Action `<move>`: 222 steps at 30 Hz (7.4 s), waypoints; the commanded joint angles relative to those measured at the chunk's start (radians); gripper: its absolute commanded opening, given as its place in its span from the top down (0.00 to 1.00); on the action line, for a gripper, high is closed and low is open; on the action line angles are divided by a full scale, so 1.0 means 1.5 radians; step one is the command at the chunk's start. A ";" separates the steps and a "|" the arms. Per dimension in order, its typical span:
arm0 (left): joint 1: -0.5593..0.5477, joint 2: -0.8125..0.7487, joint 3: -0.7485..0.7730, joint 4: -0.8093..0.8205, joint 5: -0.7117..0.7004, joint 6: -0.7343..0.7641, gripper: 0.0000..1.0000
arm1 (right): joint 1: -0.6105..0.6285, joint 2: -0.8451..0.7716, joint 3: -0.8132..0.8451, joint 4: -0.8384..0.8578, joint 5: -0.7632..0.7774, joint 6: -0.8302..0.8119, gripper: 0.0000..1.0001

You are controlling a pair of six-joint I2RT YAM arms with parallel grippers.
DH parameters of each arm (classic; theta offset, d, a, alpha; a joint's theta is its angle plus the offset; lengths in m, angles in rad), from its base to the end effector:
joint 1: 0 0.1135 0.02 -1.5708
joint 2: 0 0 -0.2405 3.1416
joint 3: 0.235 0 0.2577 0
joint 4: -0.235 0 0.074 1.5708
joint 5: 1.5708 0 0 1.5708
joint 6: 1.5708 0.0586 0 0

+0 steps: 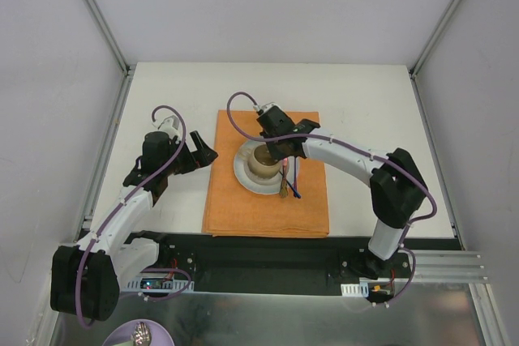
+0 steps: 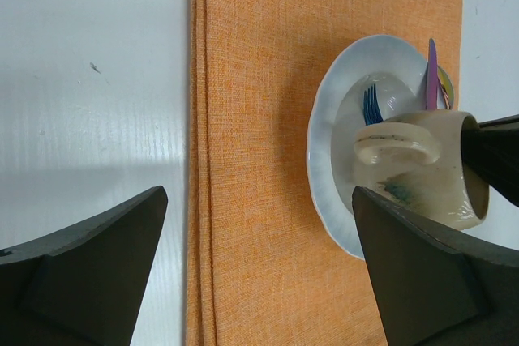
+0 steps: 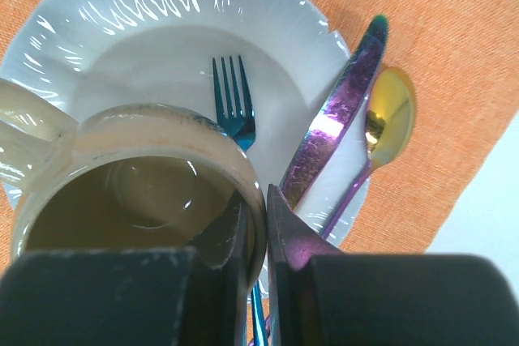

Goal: Set the dinner table for one person
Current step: Pick up the cup with the napkin, then place the cup at the center of the board, then pick up the knife with the napkin.

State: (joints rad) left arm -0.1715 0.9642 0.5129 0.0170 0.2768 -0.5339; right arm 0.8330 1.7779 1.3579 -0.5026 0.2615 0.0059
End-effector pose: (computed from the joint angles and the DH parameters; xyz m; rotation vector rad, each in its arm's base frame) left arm 0.2464 -0.0589 0.2009 -0.1905 2.0541 -0.7218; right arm 0.2814 0.2870 0.1973 -0.8846 2.2849 0.0409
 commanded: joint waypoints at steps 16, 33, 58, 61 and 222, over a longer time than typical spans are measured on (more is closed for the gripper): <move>-0.007 -0.011 -0.006 0.006 -0.014 0.007 0.01 | -0.091 -0.118 0.073 -0.035 0.195 -0.006 0.99; -0.007 -0.017 -0.008 0.007 -0.010 0.008 0.01 | -0.366 -0.153 -0.019 -0.022 0.170 0.037 0.99; -0.007 -0.017 -0.014 0.007 -0.018 0.002 0.01 | -0.640 -0.142 -0.092 -0.003 0.177 0.048 0.99; -0.006 -0.015 -0.015 0.007 -0.021 0.001 0.01 | -0.660 -0.138 -0.086 -0.003 0.187 0.052 0.99; -0.007 -0.036 -0.036 -0.006 -0.064 0.010 0.01 | 0.043 0.015 -0.086 -0.065 0.132 0.173 0.55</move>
State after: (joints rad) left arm -0.1715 0.9146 0.4625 0.0013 0.1986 -0.5331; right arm 0.8925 1.7885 1.2446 -0.6140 0.4721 0.2584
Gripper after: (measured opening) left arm 0.993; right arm 0.484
